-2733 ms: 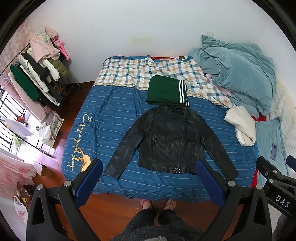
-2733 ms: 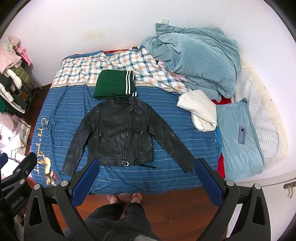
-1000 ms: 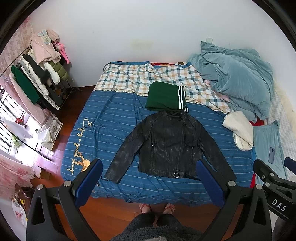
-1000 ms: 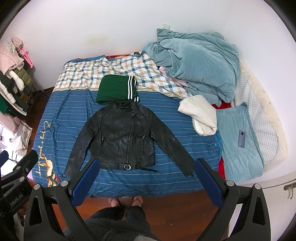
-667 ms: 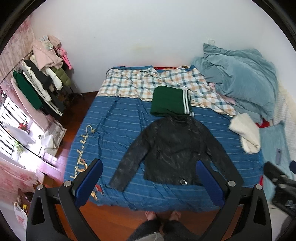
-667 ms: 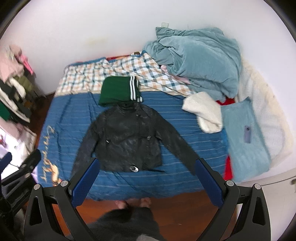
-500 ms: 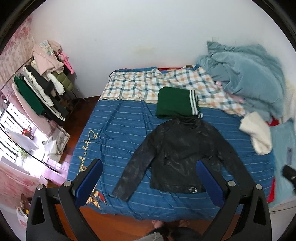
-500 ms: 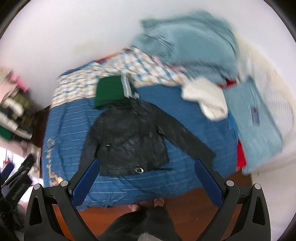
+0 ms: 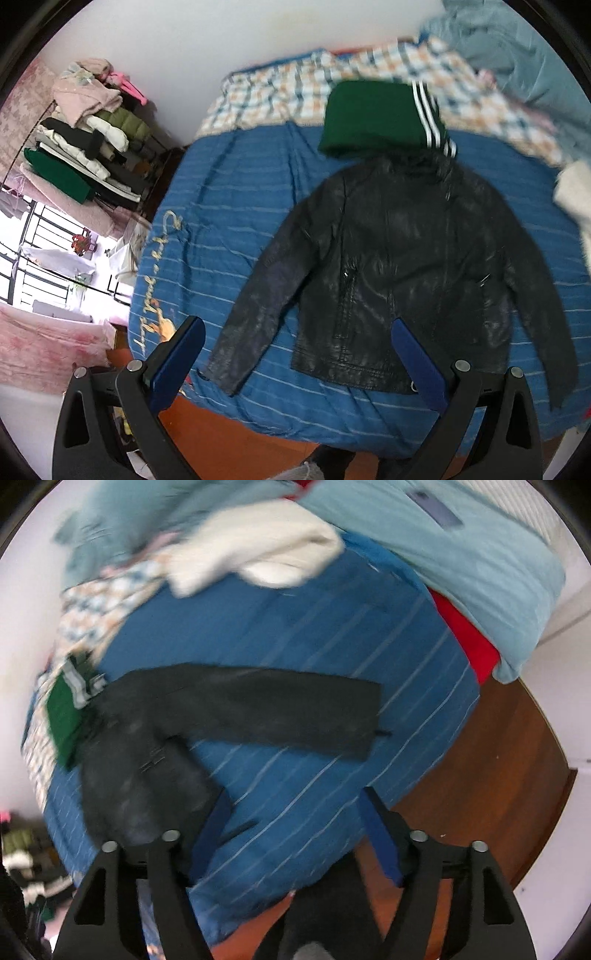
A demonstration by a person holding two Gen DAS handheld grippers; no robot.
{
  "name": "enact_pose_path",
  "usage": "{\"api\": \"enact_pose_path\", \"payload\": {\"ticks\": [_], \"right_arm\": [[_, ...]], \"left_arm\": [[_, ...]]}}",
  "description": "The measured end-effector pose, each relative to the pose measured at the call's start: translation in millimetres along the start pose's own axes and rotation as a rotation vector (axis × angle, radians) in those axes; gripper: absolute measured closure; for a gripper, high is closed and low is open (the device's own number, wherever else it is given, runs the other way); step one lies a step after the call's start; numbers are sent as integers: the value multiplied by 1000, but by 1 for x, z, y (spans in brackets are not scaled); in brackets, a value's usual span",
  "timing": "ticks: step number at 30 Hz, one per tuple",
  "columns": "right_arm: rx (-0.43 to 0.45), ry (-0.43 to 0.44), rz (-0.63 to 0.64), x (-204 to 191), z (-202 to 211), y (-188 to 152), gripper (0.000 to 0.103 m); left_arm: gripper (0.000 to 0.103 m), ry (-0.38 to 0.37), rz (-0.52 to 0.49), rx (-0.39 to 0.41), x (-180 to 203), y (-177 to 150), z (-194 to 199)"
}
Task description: Fold large clothes
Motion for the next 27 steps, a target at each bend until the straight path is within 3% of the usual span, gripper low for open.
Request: {"api": "enact_pose_path", "payload": {"ticks": [7,12,13,15,18,20,22,27], "right_arm": [[-81,39,-101,87,-151,74,26],[-178,48,-167,108,-236,80,23],[-181,50,-184,108,-248,81,18],[-185,24,-193,104,-253,83,17],[-160,21,-177,88,-250,86,34],[-135,-18,-158,83,-245,85,77],[-120,15,-182,82,-237,84,89],[-11,100,-147,52,-181,87,93]], "left_arm": [[0,49,-46,-124,67,-6,-100],[0,63,-57,-207,101,-16,-157],[0,62,-58,-214,106,-16,-164],[0,56,-56,-224,113,-18,-177],[0,40,-54,-227,120,-19,-188],[0,40,-59,-227,122,-18,-191],[0,38,-61,-224,120,-17,-194],[0,9,-46,-199,109,-15,-201]]}}
Point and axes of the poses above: each gripper's, at about its wrist camera, not at the fingertips, and z roughly against the way its jaws point, x to its right, y to its top, the point moved 4 cm from there along -z, roughly the way its jaws point, and after that the axes turned 1 degree about -x, right-handed, at the moved point
